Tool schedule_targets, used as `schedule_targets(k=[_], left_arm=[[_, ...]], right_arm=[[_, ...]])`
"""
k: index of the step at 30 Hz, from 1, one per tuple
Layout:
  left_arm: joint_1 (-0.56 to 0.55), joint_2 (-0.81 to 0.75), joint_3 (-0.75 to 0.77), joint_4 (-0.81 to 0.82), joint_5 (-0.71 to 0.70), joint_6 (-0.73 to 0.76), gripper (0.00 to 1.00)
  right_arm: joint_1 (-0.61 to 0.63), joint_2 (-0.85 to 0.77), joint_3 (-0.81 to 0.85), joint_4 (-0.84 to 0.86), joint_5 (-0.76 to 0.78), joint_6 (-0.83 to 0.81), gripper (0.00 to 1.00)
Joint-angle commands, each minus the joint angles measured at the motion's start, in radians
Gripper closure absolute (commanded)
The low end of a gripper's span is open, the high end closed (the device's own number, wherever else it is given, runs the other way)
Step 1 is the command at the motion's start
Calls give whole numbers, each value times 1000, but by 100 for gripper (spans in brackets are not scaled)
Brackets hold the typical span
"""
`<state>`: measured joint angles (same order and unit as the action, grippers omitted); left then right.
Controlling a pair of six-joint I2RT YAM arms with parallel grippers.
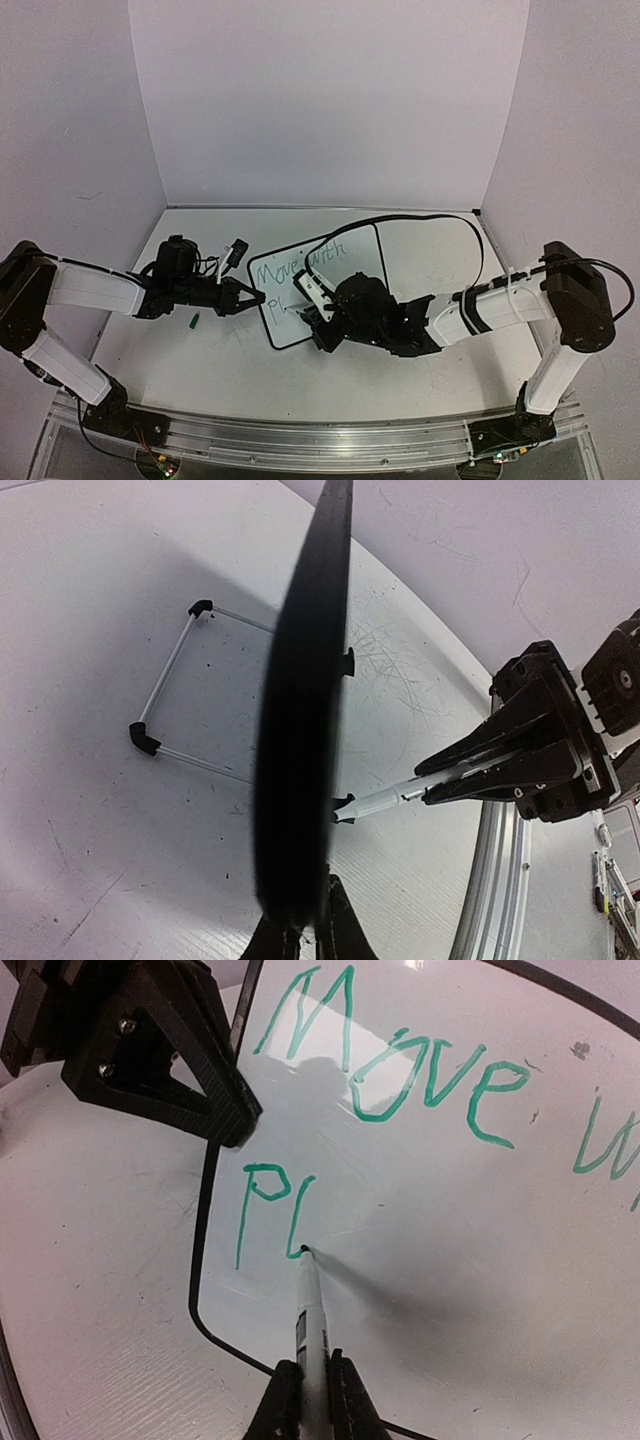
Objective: Write a sentence on the whiteboard
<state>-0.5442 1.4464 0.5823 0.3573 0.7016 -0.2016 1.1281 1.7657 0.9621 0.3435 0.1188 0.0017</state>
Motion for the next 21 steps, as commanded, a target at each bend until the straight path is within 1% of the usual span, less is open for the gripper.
schedule_targets(k=[1,15,21], left_arm=[[1,-18,14,-34,-54,59,100],[1,-19,14,-34,-54,60,100],[1,-20,16,-34,-54,62,100]], right_arm=[[-32,-3,55,32,76,14,100],[-34,-7,66,32,88,7,100],[-34,-9,46,16,56,13,100]])
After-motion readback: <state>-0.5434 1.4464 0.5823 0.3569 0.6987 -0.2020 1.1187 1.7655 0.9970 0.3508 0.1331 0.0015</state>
